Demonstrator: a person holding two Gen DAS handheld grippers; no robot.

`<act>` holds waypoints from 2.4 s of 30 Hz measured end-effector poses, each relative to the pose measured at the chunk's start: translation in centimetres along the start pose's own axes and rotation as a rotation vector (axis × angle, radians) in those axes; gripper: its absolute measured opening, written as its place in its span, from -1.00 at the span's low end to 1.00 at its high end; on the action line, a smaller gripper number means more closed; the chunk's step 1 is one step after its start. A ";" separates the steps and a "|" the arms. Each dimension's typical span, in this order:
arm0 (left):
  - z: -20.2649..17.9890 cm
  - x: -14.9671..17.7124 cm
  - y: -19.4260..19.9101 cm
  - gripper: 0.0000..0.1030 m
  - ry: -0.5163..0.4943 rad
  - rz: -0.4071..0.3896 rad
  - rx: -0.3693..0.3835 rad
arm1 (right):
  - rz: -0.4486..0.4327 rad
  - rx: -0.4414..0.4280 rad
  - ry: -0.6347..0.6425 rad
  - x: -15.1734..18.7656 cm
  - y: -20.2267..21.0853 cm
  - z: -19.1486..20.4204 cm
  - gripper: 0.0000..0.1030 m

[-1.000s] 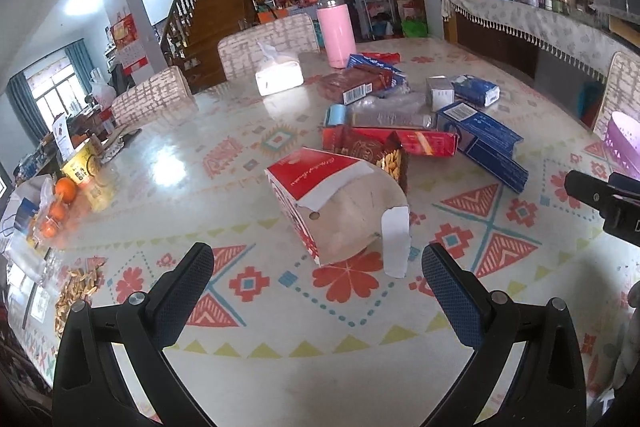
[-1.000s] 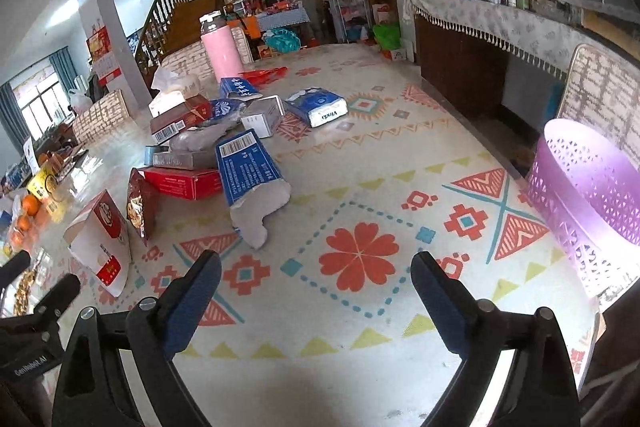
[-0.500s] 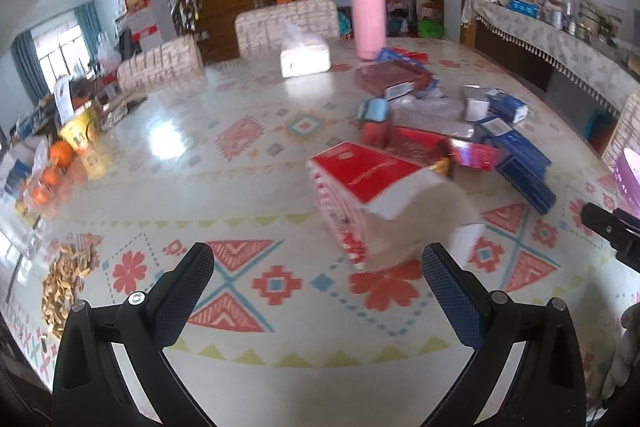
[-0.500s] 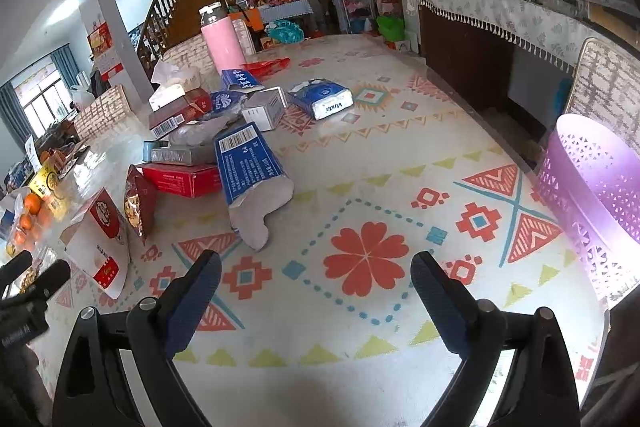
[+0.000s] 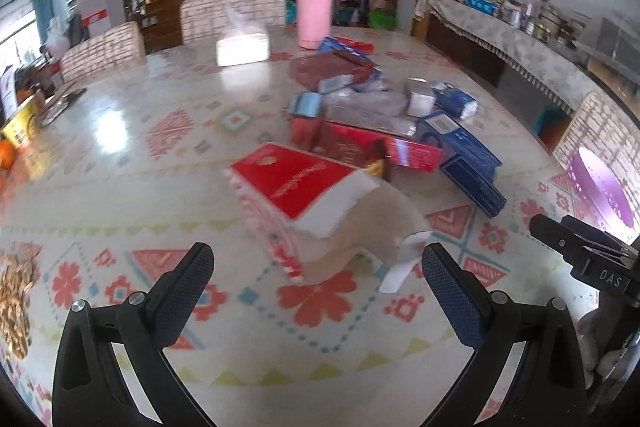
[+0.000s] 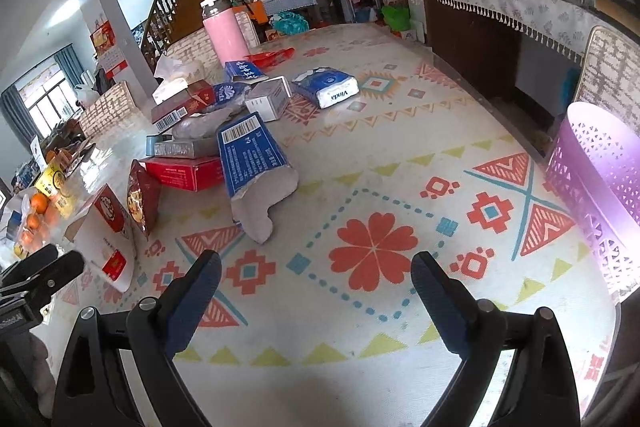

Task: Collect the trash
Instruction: 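Grasp the red-and-white paper bag with the left tool while the right tool grasps the blue carton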

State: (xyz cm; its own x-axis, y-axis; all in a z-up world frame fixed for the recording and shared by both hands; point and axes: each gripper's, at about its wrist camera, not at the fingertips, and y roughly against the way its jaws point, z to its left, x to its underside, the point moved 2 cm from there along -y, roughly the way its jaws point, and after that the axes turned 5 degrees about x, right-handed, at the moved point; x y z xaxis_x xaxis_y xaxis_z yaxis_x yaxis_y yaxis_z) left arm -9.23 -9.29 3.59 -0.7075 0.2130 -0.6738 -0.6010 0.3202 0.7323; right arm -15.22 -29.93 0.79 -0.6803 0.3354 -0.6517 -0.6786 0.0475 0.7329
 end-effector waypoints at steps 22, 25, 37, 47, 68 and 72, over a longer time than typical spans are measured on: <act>2.7 1.0 -1.2 -0.93 0.081 0.085 -0.050 | 0.048 -0.002 -0.003 0.2 -0.6 0.1 0.90; 2.7 1.2 -0.5 -0.93 0.065 0.070 -0.060 | 0.054 0.009 0.014 0.1 -0.8 0.4 0.90; 4.4 2.2 1.0 0.36 0.092 0.051 -0.002 | 0.048 0.023 0.212 -4.5 -2.1 5.7 0.91; 5.4 -0.6 1.3 0.50 0.111 0.008 0.051 | 0.092 0.048 0.220 -6.2 -5.9 7.4 0.91; 6.7 -1.3 -2.3 -0.18 0.105 0.032 -0.059 | 0.084 0.009 0.232 -5.3 -6.3 8.1 0.01; 5.6 -1.5 -0.5 -0.18 0.080 0.003 -0.049 | 0.075 -0.016 0.199 -4.8 -5.1 7.0 0.01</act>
State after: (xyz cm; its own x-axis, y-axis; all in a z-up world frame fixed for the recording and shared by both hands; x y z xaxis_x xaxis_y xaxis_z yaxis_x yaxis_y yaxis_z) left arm -5.79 -4.59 3.74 -0.7358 0.1388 -0.6628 -0.6148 0.2732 0.7398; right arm -6.61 -25.20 1.55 -0.7691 0.1444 -0.6226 -0.6276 0.0137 0.7784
